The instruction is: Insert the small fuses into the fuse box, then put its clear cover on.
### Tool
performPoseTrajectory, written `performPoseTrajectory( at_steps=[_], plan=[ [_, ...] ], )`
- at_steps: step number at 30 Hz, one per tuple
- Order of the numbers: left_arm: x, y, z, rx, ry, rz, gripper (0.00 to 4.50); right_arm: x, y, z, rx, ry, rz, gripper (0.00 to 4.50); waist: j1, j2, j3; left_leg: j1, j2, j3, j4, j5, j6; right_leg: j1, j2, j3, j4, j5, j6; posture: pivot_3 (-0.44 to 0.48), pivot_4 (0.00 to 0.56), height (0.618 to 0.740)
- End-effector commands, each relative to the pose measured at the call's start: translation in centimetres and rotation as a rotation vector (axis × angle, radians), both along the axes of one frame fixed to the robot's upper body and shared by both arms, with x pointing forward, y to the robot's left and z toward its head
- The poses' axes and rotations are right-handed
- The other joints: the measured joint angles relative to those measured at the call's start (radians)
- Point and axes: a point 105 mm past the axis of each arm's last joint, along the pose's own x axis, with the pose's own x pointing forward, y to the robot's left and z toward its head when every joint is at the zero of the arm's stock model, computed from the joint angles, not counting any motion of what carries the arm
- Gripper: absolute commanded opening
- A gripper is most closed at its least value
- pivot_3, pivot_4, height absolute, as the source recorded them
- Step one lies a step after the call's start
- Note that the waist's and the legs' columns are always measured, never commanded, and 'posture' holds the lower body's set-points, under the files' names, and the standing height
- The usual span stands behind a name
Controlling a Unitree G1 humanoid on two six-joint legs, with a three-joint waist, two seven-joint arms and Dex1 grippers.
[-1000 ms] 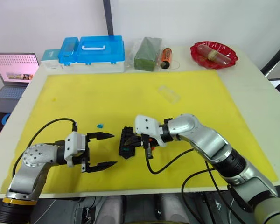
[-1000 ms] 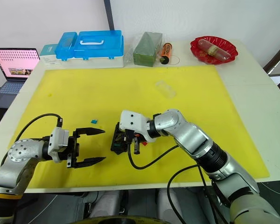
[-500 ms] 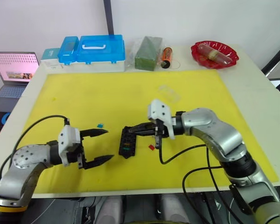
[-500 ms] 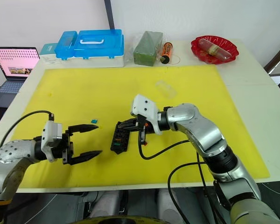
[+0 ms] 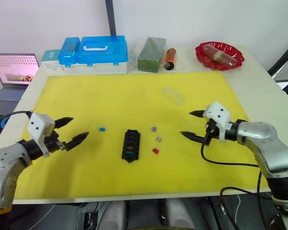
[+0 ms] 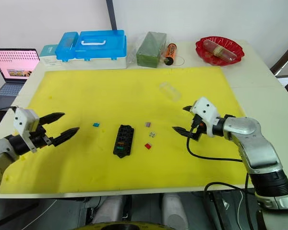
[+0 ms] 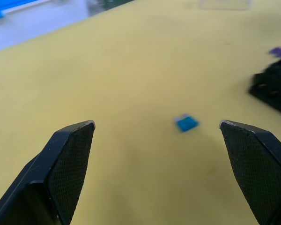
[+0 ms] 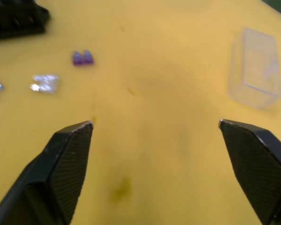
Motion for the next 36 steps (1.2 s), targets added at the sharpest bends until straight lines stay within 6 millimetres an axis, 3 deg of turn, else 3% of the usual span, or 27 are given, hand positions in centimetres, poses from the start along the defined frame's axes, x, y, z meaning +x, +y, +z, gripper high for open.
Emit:
performPoseTrajectory(
  at_steps=[1,4,7,12,15,18,22,24,26,28,32,36],
  plan=[
    [0.5,1.8,1.0,0.011,-0.062,0.092,4.50,1.1,-1.5,1.6,-0.011,-0.116,-0.076,4.48,0.000,0.000,0.000,0.000,0.000,0.000,0.000,0.000,0.000,0.000,0.000,0.000,0.000,0.000,0.000,0.000,0.150,0.740],
    [0.6,1.6,0.3,0.015,-0.061,0.099,4.50,1.8,-2.0,2.2,-0.003,-0.192,-0.126,4.48,-0.001,0.000,0.000,-0.001,0.000,0.001,-0.001,0.000,0.000,-0.001,-0.001,0.001,-0.001,0.000,0.001,0.000,0.150,0.740],
    [1.0,1.5,0.1,0.029,-0.078,0.132,4.50,2.0,-2.6,1.4,-0.025,-0.178,-0.171,4.48,0.001,0.000,0.000,-0.001,0.000,0.000,-0.001,0.000,0.000,-0.001,-0.002,0.001,-0.001,0.000,0.002,0.000,0.150,0.740],
    [2.6,2.1,1.1,-0.094,-0.088,0.295,4.50,1.7,-1.5,2.2,0.027,-0.144,-0.111,4.48,0.005,-0.001,0.000,0.000,0.000,-0.002,0.001,0.000,0.000,0.001,-0.002,0.001,0.000,0.000,0.001,0.000,0.150,0.740],
    [3.3,2.8,0.7,-0.055,-0.043,0.460,4.50,1.8,0.1,3.1,0.075,-0.161,-0.061,4.48,-0.001,-0.001,0.000,0.000,0.000,-0.002,0.001,0.000,0.000,0.002,-0.002,0.001,0.000,0.002,0.004,0.000,0.150,0.740],
    [3.3,1.9,1.2,-0.098,0.043,0.418,4.50,1.2,3.2,3.6,0.093,-0.149,0.064,4.48,-0.007,-0.002,0.001,0.000,0.000,-0.002,0.000,0.000,0.000,0.001,0.000,0.001,0.000,0.002,0.005,0.000,0.150,0.740],
    [2.9,0.3,3.9,-0.375,0.087,0.202,4.50,0.2,6.1,4.6,0.115,-0.131,0.210,4.48,-0.002,-0.002,0.002,0.000,0.000,-0.003,0.000,0.000,0.000,0.000,0.000,0.000,0.002,0.002,0.005,0.000,0.150,0.740],
    [1.3,-0.9,3.8,-0.580,0.285,0.026,4.50,-0.6,8.6,4.9,0.121,-0.113,0.338,4.48,-0.005,-0.003,0.002,0.000,0.000,-0.003,0.000,0.000,0.000,0.000,0.000,0.000,0.002,0.002,0.005,0.000,0.150,0.740],
    [-0.4,-2.0,4.1,-0.681,0.421,-0.111,4.50,-1.1,10.4,5.3,0.139,-0.093,0.419,4.48,-0.011,-0.003,0.002,0.000,0.000,-0.002,0.000,0.000,0.000,0.000,0.000,0.000,0.002,0.002,0.005,0.000,0.150,0.740],
    [-1.4,-2.2,3.6,-0.827,0.551,-0.151,4.50,-1.5,12.1,5.5,0.142,-0.088,0.491,4.48,-0.011,-0.003,0.002,0.001,0.000,-0.003,0.000,0.000,0.000,0.000,0.000,0.000,0.002,0.002,0.006,0.000,0.150,0.740],
    [-3.0,-2.7,3.2,-1.039,0.719,-0.227,4.50,-2.3,13.7,5.2,0.124,-0.073,0.584,4.48,-0.007,-0.005,0.002,0.001,0.001,-0.004,0.000,0.000,0.000,-0.001,-0.001,0.000,0.004,0.002,0.006,0.000,0.150,0.740],
    [-1.6,-2.1,2.4,-1.237,0.716,-0.161,4.50,-2.6,14.2,4.9,0.120,-0.071,0.602,4.48,0.007,-0.005,0.003,0.000,0.001,-0.005,0.000,0.000,-0.001,-0.002,-0.008,0.001,0.005,0.002,0.005,0.000,0.150,0.740]
  ],
)
